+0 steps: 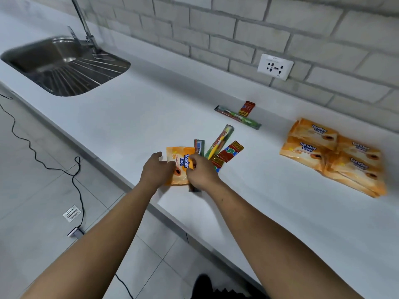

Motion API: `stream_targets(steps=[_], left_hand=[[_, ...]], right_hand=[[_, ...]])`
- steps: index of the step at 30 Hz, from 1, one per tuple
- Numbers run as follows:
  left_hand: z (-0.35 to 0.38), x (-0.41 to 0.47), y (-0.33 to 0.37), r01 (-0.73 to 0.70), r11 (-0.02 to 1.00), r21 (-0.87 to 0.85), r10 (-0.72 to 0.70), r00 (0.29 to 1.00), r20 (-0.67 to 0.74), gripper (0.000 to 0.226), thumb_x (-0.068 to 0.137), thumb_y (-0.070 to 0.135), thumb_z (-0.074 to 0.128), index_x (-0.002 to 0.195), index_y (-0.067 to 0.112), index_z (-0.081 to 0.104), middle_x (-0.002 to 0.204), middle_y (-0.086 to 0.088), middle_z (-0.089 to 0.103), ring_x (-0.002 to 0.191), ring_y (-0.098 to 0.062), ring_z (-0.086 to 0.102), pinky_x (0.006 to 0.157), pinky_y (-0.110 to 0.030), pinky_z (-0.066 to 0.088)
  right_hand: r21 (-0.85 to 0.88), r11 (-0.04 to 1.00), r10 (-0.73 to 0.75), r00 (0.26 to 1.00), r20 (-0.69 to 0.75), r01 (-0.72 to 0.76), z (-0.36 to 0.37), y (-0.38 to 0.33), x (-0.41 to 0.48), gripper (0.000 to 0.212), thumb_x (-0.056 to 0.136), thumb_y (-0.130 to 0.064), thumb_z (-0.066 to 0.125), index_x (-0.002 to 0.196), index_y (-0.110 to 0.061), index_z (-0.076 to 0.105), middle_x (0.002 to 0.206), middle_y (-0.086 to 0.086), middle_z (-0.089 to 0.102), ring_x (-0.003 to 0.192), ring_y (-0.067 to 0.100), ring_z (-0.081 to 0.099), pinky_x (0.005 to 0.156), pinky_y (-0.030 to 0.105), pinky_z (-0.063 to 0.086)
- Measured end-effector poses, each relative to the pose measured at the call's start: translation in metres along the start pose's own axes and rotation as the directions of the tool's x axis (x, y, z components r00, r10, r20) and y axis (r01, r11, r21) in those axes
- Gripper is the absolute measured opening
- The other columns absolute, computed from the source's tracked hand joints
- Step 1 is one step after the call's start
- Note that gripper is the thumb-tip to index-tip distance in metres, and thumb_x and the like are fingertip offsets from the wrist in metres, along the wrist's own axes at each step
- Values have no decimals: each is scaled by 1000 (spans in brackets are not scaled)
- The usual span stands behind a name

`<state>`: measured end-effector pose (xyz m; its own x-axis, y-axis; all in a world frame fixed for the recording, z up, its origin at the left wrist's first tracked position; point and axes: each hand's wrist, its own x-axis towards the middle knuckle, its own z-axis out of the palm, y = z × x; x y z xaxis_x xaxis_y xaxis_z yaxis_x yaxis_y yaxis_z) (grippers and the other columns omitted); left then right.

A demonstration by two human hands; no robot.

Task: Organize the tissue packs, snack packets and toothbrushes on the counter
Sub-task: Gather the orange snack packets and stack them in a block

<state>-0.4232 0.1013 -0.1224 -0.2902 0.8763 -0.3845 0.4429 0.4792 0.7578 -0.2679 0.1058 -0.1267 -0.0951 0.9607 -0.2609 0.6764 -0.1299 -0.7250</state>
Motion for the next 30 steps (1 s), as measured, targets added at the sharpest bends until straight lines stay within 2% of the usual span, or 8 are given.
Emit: stream_targets(steps=[5, 8, 10, 15, 20, 25, 27, 30], left_hand=[[3, 4, 0, 108, 977, -185, -101, 994, 46, 82, 88, 40, 76, 151, -1, 45, 150, -21, 54, 133, -39, 57, 110, -52, 49], [7, 3, 3, 103, 964, -244, -88, 994, 71, 43, 93, 36, 71, 114, -1, 71, 116, -24, 74, 93, -35, 74, 79, -41, 61], [9, -1, 7, 85, 958, -273, -68, 995, 70, 23, 101, 32, 65, 96, 11, 72, 101, -16, 78, 76, -27, 73, 64, -32, 54], [11, -8, 28, 31, 928, -372, -3, 997, 76, 21, 105, 37, 58, 104, 20, 71, 102, -6, 78, 88, -28, 76, 69, -35, 58], [27, -14, 60, -21, 877, -480, 85, 990, 111, 21, 106, 36, 56, 108, 20, 69, 101, -4, 80, 91, -29, 78, 82, -47, 63], [58, -23, 90, -93, 840, -534, 195, 971, 138, 18, 107, 29, 56, 118, 20, 67, 106, 0, 80, 88, -20, 79, 72, -38, 62], [74, -26, 101, -112, 840, -530, 225, 962, 153, 18, 105, 26, 59, 122, 23, 65, 109, 2, 80, 90, -21, 79, 72, -41, 64], [101, -32, 116, -74, 838, -540, 219, 953, 208, 25, 103, 24, 64, 127, 22, 62, 114, -1, 78, 94, -25, 79, 73, -43, 65]], right_hand=[[143, 989, 34, 999, 26, -38, -6, 4, -9, 59, 95, -9, 65, 150, -21, 46, 143, 2, 59, 128, 23, 58, 104, 41, 53], [178, 984, 8, 999, 35, -14, -9, 4, -12, 63, 95, -9, 64, 154, -20, 42, 145, 2, 59, 127, 22, 59, 103, 43, 54], [209, 978, -16, 999, 37, 7, -12, 3, -15, 63, 97, -9, 63, 154, -20, 42, 144, 2, 59, 127, 21, 59, 104, 44, 54], [297, 953, -45, 999, -28, 51, -23, 4, -19, 57, 98, -13, 64, 152, -24, 46, 138, 0, 61, 123, 19, 61, 101, 40, 56], [432, 901, 47, 982, -182, 37, -48, 16, -20, 41, 101, -30, 61, 141, -26, 53, 121, -9, 58, 113, 12, 61, 72, 16, 50], [580, 810, 243, 951, -192, -89, -77, 42, -21, 49, 92, -51, 61, 136, -31, 51, 117, -7, 68, 92, 17, 73, 81, 45, 63], [673, 730, 296, 943, -152, -120, -95, 55, -25, 54, 92, -48, 64, 139, -31, 44, 117, -1, 69, 82, 22, 76, 67, 40, 65], [764, 633, 349, 927, -140, -122, -119, 77, -32, 74, 87, -36, 75, 148, -35, 32, 131, 5, 61, 95, 29, 73, 57, 32, 60]])
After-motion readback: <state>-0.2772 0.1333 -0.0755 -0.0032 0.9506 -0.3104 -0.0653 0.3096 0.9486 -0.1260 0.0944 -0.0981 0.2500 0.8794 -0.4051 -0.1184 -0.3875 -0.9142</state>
